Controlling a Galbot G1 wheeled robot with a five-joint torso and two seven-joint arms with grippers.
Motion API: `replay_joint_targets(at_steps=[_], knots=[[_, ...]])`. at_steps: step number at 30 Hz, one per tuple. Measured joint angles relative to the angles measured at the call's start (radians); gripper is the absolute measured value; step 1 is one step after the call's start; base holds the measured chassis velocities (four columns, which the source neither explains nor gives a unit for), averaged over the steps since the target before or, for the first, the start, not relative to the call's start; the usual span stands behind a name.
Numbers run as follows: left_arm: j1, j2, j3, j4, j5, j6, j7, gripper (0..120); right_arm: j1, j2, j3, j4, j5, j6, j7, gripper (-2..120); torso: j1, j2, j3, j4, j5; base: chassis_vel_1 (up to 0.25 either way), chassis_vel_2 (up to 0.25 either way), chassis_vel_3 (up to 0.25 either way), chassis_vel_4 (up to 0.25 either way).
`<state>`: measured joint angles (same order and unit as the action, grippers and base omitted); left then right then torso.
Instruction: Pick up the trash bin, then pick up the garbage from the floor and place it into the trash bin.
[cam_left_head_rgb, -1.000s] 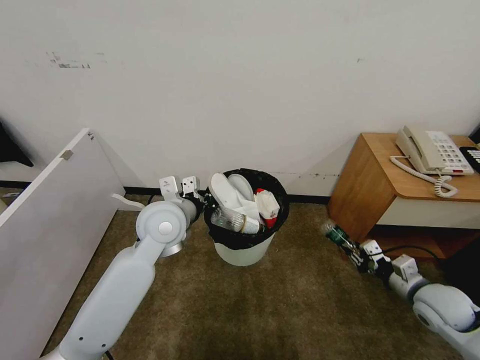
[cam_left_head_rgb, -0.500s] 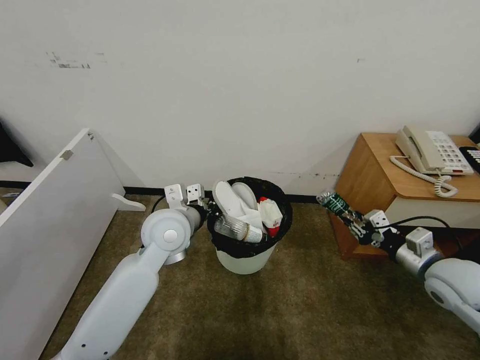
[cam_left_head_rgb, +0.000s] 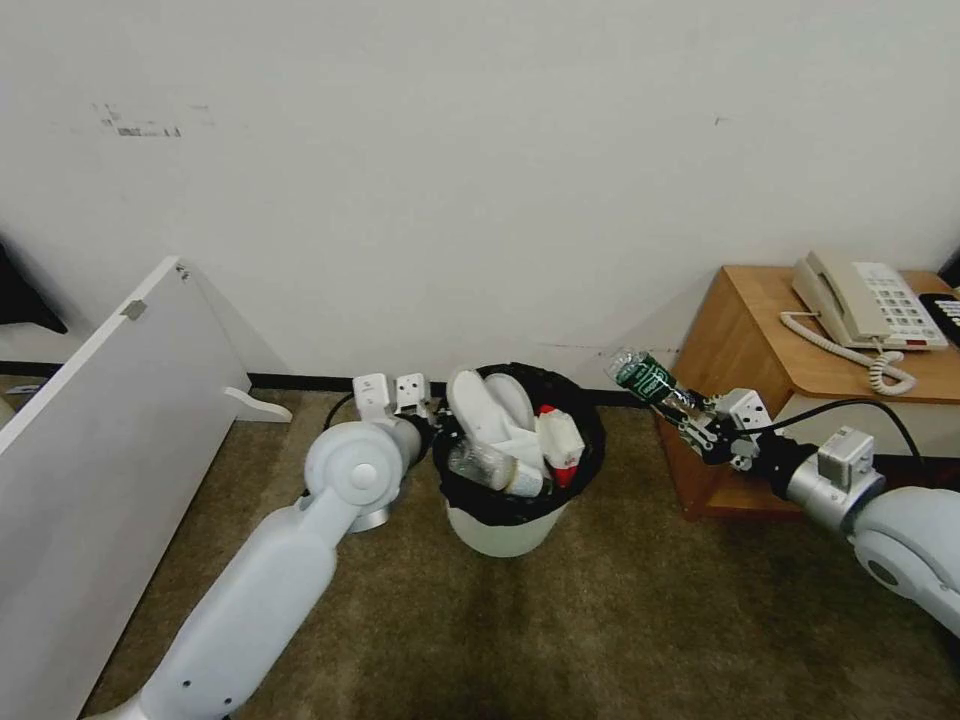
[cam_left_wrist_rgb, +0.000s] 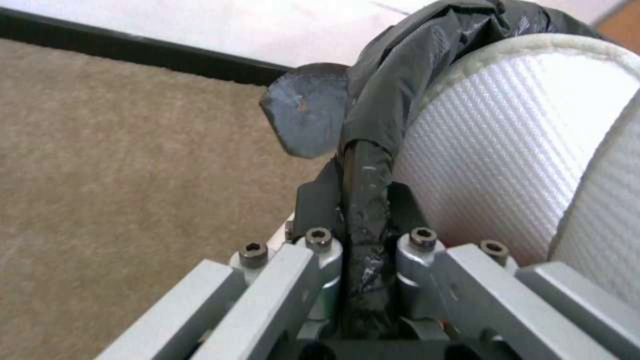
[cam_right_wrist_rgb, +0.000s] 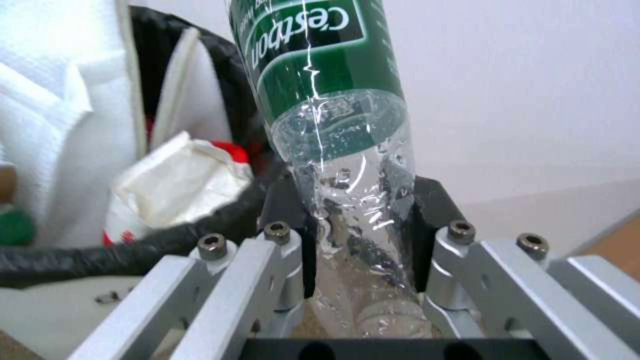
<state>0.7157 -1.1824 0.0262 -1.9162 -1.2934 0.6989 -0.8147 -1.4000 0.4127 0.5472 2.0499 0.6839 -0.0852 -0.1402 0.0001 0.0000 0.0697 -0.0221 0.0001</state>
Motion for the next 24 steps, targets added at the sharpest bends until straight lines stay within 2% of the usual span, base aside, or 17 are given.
replay_joint_targets(at_steps=[9, 18, 24], knots=[[-0.031, -0.023, 0.044, 0.032, 0.024, -0.009, 0.033, 4, 0.004, -0.021, -0.003, -0.005, 0.008, 0.026, -0.036, 22, 0.000, 0.000, 0.000, 0.0004, 0.0000, 0.000, 0.000, 0.000, 0.000], [-0.047, -0.060, 0.072, 0.061, 0.041, -0.017, 0.048, 4, 0.029, -0.027, -0.021, -0.005, 0.042, 0.110, -0.107, 22, 0.000, 0.000, 0.000, 0.0005, 0.0000, 0.000, 0.000, 0.000, 0.000], [-0.056, -0.085, 0.097, 0.085, 0.055, -0.021, 0.052, 4, 0.035, -0.032, -0.023, 0.000, 0.051, 0.134, -0.138, 22, 0.000, 0.000, 0.000, 0.0003, 0.0000, 0.000, 0.000, 0.000, 0.000]])
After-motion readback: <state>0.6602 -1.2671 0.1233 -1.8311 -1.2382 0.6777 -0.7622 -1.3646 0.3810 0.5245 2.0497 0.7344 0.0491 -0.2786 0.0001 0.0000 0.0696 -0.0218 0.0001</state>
